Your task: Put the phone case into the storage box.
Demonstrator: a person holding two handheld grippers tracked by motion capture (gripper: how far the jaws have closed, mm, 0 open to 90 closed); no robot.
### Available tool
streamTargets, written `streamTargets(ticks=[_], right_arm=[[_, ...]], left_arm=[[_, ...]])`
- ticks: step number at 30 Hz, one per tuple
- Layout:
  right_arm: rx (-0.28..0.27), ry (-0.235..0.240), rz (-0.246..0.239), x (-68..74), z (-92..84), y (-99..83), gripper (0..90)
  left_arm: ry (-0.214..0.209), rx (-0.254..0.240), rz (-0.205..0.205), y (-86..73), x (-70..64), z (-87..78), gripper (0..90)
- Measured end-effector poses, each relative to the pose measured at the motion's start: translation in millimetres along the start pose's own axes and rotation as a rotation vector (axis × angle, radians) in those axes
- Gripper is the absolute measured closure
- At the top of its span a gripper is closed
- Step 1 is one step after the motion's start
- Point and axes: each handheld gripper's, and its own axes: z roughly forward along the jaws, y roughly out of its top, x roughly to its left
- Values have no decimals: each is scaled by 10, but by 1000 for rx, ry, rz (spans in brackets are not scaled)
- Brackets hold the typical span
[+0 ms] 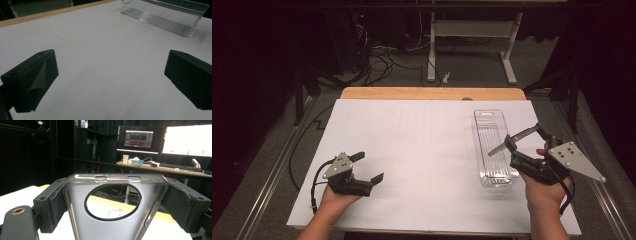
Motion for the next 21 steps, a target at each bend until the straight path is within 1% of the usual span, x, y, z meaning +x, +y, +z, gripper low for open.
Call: streamTargets(ticks=[4,6,8,11,12,13,14,16,18,19,20,21], right_arm=[[1,-13,0,-1,24,11,132],[2,-18,10,9,65,30,132],[3,-38,2,23,97,50,132],[7,-45,-2,33,142,67,132],[17,-56,-9,37,202,79,132],[17,-56,-9,37,202,79,132],[28,-68,-7,34,258,89,132],[36,-78,-11,26,317,92,132],[44,-87,-11,24,371,92,132],[44,-87,-11,24,371,92,132],[55,-96,-12,24,437,90,132],[59,-98,-13,24,456,89,132]], left_arm=[[-7,4,2,-1,-1,8,2],[-12,4,2,-1,2,12,2],[-12,7,3,-3,3,16,2],[-15,4,1,-4,3,23,2],[-18,3,0,-2,2,27,2],[-18,3,0,-2,2,27,2],[-22,3,2,-1,-1,28,2],[-24,1,3,2,-2,26,2],[-24,-5,2,6,-3,19,2],[-24,-5,2,6,-3,19,2],[-24,-7,1,7,-4,15,2],[-24,-7,1,7,-4,15,2]])
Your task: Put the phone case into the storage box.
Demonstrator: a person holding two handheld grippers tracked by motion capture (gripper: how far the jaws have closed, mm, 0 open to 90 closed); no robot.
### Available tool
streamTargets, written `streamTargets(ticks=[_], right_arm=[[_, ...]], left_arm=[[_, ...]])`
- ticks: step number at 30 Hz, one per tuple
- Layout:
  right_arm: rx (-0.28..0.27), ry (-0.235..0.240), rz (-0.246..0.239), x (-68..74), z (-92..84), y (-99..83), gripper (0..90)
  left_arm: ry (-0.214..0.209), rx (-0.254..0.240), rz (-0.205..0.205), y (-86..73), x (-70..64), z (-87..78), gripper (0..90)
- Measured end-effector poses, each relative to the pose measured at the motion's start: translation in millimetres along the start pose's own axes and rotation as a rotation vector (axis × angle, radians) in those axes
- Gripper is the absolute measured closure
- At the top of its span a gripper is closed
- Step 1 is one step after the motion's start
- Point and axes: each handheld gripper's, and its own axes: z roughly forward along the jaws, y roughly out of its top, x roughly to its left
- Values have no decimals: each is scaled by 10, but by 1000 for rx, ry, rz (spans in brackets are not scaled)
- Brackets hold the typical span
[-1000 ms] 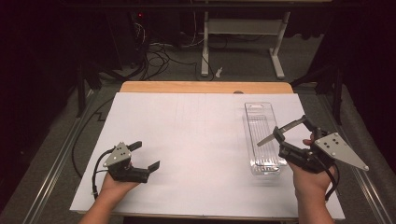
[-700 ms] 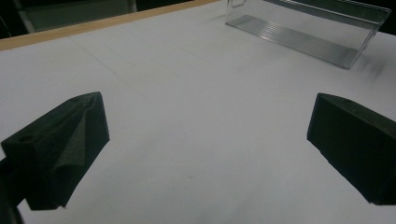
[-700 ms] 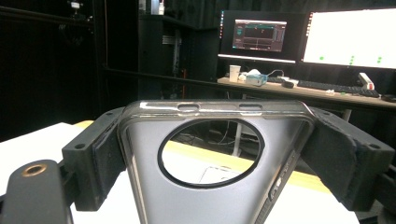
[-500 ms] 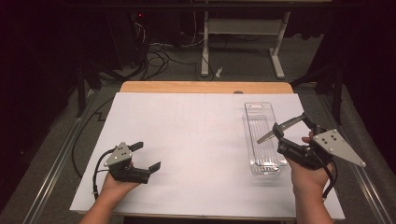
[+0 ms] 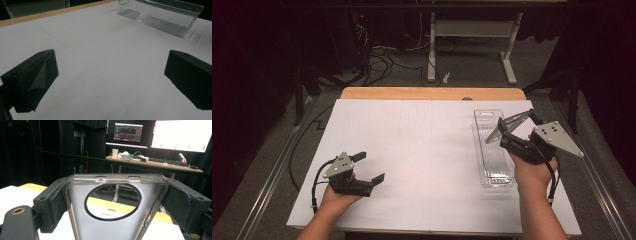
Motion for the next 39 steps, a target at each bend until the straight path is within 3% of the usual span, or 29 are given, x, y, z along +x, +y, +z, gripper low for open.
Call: streamTargets(ticks=[23,39], right_arm=[[78,-66,-13,47,508,-19,132],[137,-119,9,50,816,-84,131]], left_arm=[[-15,-1,-5,1,1,-6,2],[-28,-4,-12,4,-2,-13,2]])
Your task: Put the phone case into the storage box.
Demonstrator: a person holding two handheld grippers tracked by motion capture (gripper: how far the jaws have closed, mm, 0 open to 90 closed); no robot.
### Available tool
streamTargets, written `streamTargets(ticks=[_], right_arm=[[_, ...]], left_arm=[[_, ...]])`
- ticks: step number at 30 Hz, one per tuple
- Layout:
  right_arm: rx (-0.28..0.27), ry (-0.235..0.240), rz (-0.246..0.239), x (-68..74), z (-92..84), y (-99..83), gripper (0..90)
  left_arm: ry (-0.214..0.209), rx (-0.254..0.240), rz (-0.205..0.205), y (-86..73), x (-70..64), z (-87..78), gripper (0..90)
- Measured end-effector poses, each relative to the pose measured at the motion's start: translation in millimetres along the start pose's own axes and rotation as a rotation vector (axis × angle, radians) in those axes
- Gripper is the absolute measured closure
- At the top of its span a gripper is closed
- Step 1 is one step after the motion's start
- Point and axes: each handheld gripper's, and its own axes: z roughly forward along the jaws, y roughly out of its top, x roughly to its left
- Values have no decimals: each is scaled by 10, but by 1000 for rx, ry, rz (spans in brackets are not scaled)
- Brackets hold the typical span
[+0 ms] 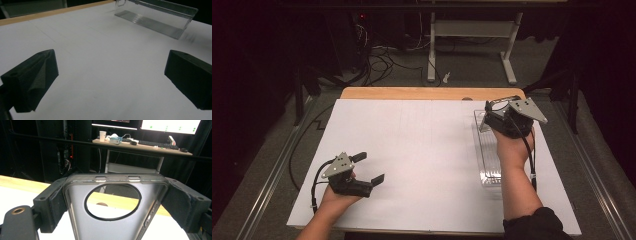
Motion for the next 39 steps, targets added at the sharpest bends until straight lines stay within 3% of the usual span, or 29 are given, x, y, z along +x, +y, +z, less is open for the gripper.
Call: streamTargets(ticks=[11,39], right_arm=[[17,-31,29,-21,164,-61,132],[54,-90,29,68,500,-93,131]], left_arm=[[-3,-2,-1,0,2,-4,2],[-7,-20,-8,6,5,-31,1]])
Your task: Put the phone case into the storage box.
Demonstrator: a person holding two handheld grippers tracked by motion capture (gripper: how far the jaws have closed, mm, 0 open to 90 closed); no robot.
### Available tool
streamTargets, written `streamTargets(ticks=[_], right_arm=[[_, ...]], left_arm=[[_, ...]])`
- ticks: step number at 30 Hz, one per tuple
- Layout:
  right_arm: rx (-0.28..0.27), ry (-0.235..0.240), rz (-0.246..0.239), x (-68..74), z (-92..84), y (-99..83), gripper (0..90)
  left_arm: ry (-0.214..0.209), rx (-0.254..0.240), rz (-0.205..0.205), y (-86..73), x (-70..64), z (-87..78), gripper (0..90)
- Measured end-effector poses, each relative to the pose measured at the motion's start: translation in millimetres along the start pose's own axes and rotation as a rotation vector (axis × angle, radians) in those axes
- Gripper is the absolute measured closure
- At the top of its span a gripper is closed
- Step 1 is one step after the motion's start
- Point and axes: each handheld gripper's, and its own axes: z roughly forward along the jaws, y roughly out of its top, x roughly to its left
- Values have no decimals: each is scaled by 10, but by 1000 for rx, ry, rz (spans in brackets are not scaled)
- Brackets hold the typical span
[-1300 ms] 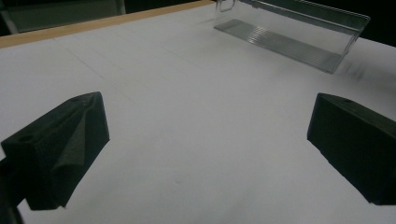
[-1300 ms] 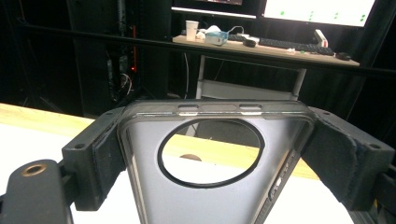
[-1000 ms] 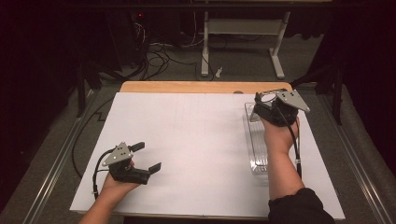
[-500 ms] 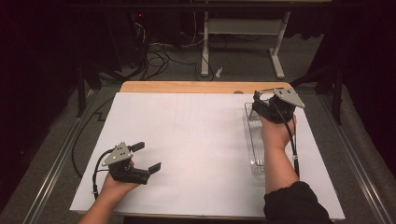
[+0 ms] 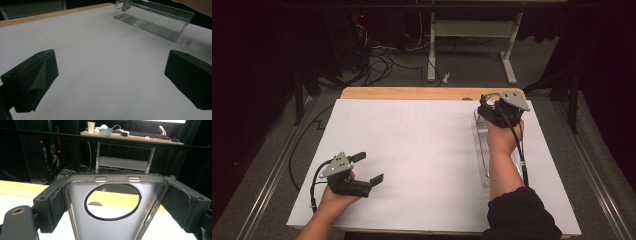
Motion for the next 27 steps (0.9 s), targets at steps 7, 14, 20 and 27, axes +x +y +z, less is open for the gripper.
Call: streamTargets(ticks=[7,14,20,27], right_arm=[[16,-16,-8,38,90,-10,131],[31,-30,2,57,175,-51,131],[40,-49,-4,72,234,-87,130],[45,-74,-4,72,273,-102,130]], left_arm=[[-2,0,-2,-1,2,-8,2],[-3,-2,-5,-3,0,-12,2],[-1,-5,-6,-2,-1,-19,1],[-2,-9,-10,-2,1,-22,2]])
